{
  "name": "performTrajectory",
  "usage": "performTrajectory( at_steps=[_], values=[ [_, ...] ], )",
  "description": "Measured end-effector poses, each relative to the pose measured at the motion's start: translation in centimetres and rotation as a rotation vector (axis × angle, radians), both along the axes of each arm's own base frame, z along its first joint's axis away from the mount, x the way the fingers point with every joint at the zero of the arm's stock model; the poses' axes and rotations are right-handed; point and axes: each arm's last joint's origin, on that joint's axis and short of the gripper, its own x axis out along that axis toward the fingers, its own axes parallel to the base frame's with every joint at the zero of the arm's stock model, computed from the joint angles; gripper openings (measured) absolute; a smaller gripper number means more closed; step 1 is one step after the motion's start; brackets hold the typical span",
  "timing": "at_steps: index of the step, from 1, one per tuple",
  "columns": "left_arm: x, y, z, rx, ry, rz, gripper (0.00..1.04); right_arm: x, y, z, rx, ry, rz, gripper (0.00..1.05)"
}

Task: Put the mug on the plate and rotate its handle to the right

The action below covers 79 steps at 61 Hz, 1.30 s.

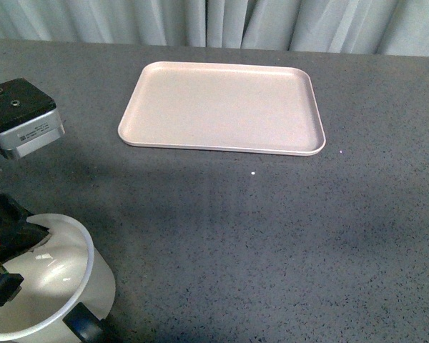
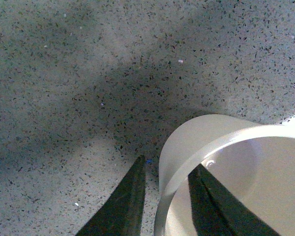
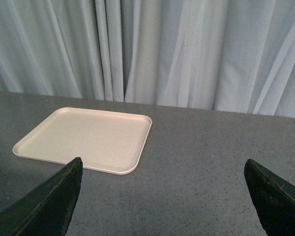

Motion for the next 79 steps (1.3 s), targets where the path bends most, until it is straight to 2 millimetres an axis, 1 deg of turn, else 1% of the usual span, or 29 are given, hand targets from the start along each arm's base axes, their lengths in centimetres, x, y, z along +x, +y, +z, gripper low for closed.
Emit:
performTrajectory(
  at_steps=[6,9,19,28,33,36,37,46,47,53,58,60,64,72,79],
  values=[
    [0.0,0.0,0.1,0.005,0.015,-0.002,0.08,0.0,0.0,0.0,0.0,0.0,0.0,0.96],
    [-0.1,0.0,0.2,0.002,0.024,0.005,0.02,0.0,0.0,0.0,0.0,0.0,0.0,0.96],
    [0.3,-0.1,1.3,0.003,0.028,0.004,0.02,0.0,0.0,0.0,0.0,0.0,0.0,0.95],
    [1.6,-0.5,3.1,-0.021,-0.003,0.019,0.02,0.0,0.0,0.0,0.0,0.0,0.0,0.95],
    [3.1,-1.1,4.6,-0.04,-0.041,0.021,0.02,0.0,0.0,0.0,0.0,0.0,0.0,0.96],
    [4.6,-1.8,5.6,-0.055,-0.065,0.025,0.02,0.0,0.0,0.0,0.0,0.0,0.0,0.95],
    [5.5,-2.2,6.0,-0.062,-0.073,0.026,0.02,0.0,0.0,0.0,0.0,0.0,0.0,0.96],
    [8.9,-4.6,7.2,-0.093,-0.099,0.02,0.02,0.0,0.0,0.0,0.0,0.0,0.0,0.95],
    [9.8,-5.2,7.4,-0.1,-0.104,0.017,0.02,0.0,0.0,0.0,0.0,0.0,0.0,0.96],
    [13.1,-7.9,8.2,-0.116,-0.117,-0.004,0.02,0.0,0.0,0.0,0.0,0.0,0.0,0.96],
    [14.7,-9.5,8.3,-0.117,-0.116,-0.021,0.02,0.0,0.0,0.0,0.0,0.0,0.0,0.96],
    [15.6,-10.4,8.1,-0.115,-0.109,-0.032,0.02,0.0,0.0,0.0,0.0,0.0,0.0,0.96],
    [16.8,-11.7,7.8,-0.105,-0.102,-0.042,0.02,0.0,0.0,0.0,0.0,0.0,0.0,0.96],
    [18.7,-13.4,6.8,-0.098,-0.086,-0.057,0.02,0.0,0.0,0.0,0.0,0.0,0.0,0.95],
    [19.9,-14.5,6.1,-0.094,-0.074,-0.067,0.02,0.0,0.0,0.0,0.0,0.0,0.0,0.96]
  ],
)
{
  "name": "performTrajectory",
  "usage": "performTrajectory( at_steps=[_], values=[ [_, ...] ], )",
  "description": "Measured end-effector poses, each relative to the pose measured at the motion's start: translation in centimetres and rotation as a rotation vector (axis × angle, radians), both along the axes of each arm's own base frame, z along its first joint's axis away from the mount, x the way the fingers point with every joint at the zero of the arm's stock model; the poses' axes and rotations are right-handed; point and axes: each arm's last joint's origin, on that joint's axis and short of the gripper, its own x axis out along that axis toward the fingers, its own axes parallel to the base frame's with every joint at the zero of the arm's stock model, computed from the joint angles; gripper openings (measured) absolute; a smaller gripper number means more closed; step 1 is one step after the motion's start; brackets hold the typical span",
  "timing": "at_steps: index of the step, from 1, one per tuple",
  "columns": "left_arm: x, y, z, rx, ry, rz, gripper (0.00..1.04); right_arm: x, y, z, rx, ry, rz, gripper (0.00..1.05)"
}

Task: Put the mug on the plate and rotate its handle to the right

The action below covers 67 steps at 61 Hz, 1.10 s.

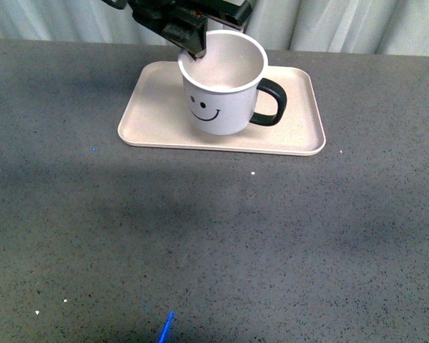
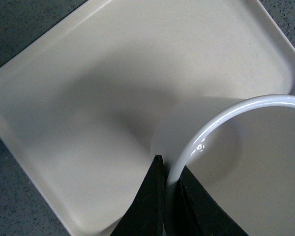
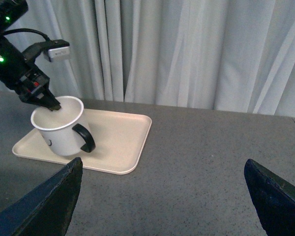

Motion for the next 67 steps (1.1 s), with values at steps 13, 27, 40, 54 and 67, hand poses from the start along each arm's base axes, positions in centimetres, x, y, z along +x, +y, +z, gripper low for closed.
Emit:
performTrajectory(
  at_steps=[13,27,40,54,67],
  values=[
    [1.8,-1.3,-0.9,0.022,0.022,-0.018,0.02,0.0,0.0,0.0,0.0,0.0,0.0,0.96],
    [3.4,-1.8,-1.5,0.035,0.031,-0.02,0.02,0.0,0.0,0.0,0.0,0.0,0.0,0.96],
    [4.0,-1.9,-2.1,0.036,0.035,-0.023,0.02,0.0,0.0,0.0,0.0,0.0,0.0,0.96],
    [4.0,-1.9,-2.5,0.047,0.042,-0.037,0.02,0.0,0.0,0.0,0.0,0.0,0.0,0.95],
    [3.9,-2.2,-2.6,0.045,0.043,-0.048,0.12,0.0,0.0,0.0,0.0,0.0,0.0,0.95]
  ],
)
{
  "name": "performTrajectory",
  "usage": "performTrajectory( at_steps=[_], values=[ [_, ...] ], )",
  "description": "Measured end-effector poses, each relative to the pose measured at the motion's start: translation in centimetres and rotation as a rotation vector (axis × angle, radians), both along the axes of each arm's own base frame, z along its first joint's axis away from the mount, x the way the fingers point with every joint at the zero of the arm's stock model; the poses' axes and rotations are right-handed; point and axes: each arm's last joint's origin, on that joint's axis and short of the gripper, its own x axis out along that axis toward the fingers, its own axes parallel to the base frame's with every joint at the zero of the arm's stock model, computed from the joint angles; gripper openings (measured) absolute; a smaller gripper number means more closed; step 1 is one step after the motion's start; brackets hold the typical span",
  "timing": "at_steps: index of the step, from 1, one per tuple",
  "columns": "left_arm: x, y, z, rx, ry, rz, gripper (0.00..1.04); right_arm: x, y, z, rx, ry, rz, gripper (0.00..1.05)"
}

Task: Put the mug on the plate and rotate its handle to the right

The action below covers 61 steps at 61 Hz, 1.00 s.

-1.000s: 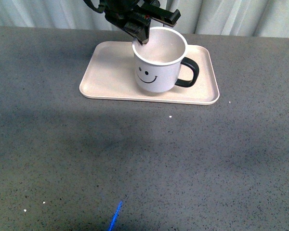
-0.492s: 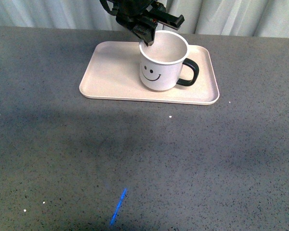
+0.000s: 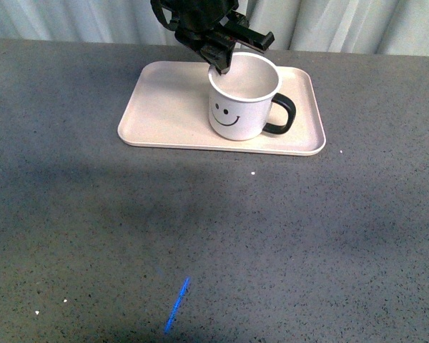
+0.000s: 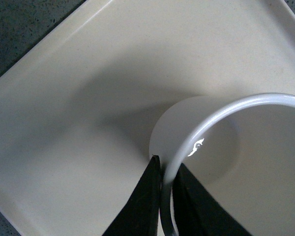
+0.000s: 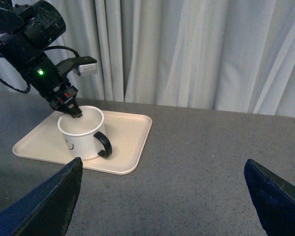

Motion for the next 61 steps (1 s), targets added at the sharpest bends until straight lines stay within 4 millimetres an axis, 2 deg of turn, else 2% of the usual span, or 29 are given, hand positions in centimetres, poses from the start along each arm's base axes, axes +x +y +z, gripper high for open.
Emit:
performTrajectory(
  at_steps=[22,27,34,42,46,49,52,55,59,61],
  values=[
    [0.0,0.2,0.3,-0.044,-0.041,-0.011,0.67,0.0,0.0,0.0,0.0,0.0,0.0,0.95],
    [-0.4,0.9,1.2,-0.082,-0.061,-0.01,0.8,0.0,0.0,0.0,0.0,0.0,0.0,0.95],
    [-1.2,2.8,3.8,-0.152,-0.134,0.029,0.97,0.0,0.0,0.0,0.0,0.0,0.0,0.96],
    [-2.9,6.8,8.4,-0.288,-0.294,0.156,0.95,0.0,0.0,0.0,0.0,0.0,0.0,0.96],
    [-4.3,9.1,10.4,-0.294,-0.565,0.374,0.86,0.0,0.0,0.0,0.0,0.0,0.0,0.96],
    [-6.4,11.6,11.5,-0.329,-0.78,0.542,0.77,0.0,0.0,0.0,0.0,0.0,0.0,0.95],
    [-9.1,14.0,11.9,-0.377,-0.924,0.653,0.68,0.0,0.0,0.0,0.0,0.0,-0.001,0.96],
    [-11.6,15.9,11.7,-0.424,-0.998,0.688,0.61,0.0,0.0,0.0,0.0,0.0,-0.001,0.95],
    [-15.5,18.1,10.4,-0.458,-1.057,0.717,0.49,0.0,0.0,0.0,0.0,0.0,-0.002,0.96],
    [-16.9,18.6,9.6,-0.46,-1.057,0.721,0.43,0.0,0.0,0.0,0.0,0.0,-0.001,0.96]
  ],
)
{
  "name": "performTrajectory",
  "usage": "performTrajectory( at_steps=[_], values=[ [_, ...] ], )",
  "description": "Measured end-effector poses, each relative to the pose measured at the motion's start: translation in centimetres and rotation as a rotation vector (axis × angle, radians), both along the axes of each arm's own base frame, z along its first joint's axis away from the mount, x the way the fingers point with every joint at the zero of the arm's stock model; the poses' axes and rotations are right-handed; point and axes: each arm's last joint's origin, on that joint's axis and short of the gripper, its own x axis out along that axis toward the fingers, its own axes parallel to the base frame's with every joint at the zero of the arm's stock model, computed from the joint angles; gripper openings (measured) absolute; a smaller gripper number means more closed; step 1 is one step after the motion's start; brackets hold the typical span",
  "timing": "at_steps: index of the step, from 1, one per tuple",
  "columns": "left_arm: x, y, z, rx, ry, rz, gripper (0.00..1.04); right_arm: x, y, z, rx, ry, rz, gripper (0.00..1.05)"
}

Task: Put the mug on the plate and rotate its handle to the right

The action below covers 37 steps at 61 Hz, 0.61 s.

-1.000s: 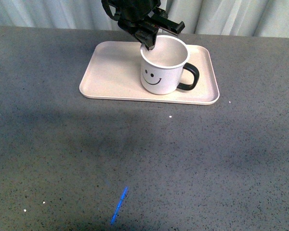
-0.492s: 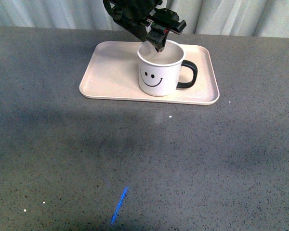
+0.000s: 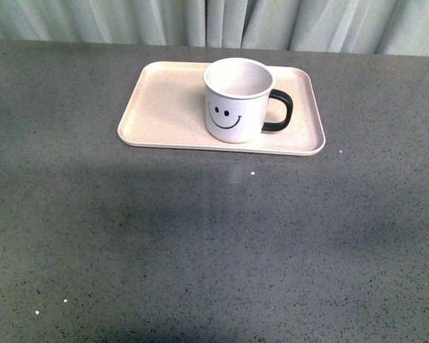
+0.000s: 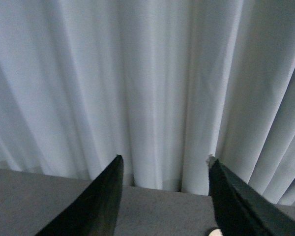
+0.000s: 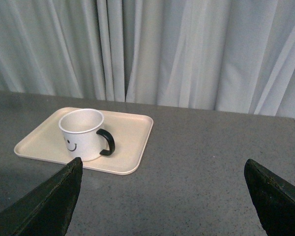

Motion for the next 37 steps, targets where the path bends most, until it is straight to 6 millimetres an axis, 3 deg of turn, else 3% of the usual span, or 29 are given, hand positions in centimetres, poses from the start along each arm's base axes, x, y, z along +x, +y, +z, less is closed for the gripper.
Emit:
performTrajectory(
  at_steps=[8,14,24,37],
  values=[
    [-3.9,1.1,-4.1,0.008,0.084,-0.02,0.2,0.0,0.0,0.0,0.0,0.0,0.002,0.96],
    [-6.0,1.8,-5.6,0.009,0.11,-0.024,0.02,0.0,0.0,0.0,0.0,0.0,0.001,0.96],
    [-9.9,3.0,-6.6,0.004,0.091,-0.019,0.01,0.0,0.0,0.0,0.0,0.0,0.001,0.96],
    [-12.6,4.2,-7.5,0.004,0.091,-0.034,0.01,0.0,0.0,0.0,0.0,0.0,0.001,0.96]
  ],
)
